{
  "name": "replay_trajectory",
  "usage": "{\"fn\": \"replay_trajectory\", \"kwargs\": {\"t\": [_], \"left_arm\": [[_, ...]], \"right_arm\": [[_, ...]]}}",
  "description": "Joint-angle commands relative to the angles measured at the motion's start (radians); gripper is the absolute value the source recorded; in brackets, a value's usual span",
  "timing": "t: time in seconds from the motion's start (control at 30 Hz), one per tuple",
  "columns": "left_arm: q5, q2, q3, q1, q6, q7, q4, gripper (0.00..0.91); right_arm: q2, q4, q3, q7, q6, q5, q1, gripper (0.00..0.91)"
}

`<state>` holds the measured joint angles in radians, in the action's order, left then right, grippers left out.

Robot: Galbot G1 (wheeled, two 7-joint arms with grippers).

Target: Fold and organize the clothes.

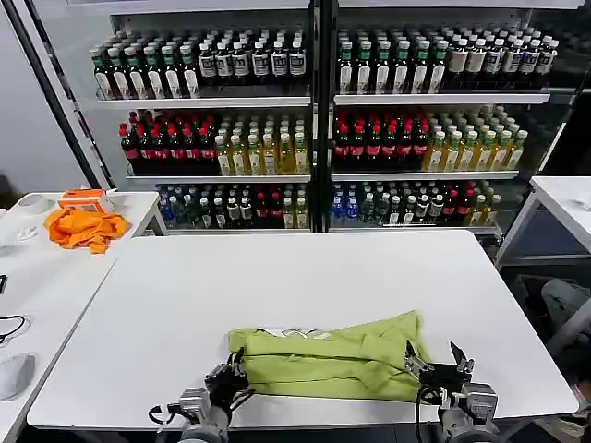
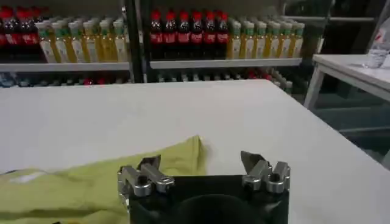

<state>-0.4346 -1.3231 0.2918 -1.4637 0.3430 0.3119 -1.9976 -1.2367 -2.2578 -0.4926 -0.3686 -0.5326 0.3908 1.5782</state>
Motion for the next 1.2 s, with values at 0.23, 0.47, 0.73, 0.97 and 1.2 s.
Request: {"fn": "replay_trajectory", "kwargs": {"t": [0.23,0.47,0.73,0.97,1.2], "left_arm": [[-0.278,0.230,0.477,-0.017,0.013,-0.053,-0.022,0.020],[-0.441,0.321,0.618,-0.032,0.060,-0.070,-0.060,0.020],[-0.556,0.189,0.349,-0.016,0.090,-0.170,-0.265,0.020],[-0.676,0.090,0.113,0.008,0.125,-0.185,-0.273,0.020],[-0.672,0.060,-0.020,0.034,0.129,-0.184,-0.223,0.020]], "right_arm": [[0.013,0.013,0.009,-0.001,-0.002,0.026,-0.042,0.907],[0.027,0.013,0.001,0.000,-0.001,0.044,-0.050,0.907],[0.035,0.013,-0.002,-0.001,-0.003,0.043,-0.044,0.907],[0.047,0.004,-0.025,-0.001,-0.004,0.050,-0.037,0.907],[0.050,0.001,-0.038,0.000,-0.004,0.056,-0.033,0.907]]}}
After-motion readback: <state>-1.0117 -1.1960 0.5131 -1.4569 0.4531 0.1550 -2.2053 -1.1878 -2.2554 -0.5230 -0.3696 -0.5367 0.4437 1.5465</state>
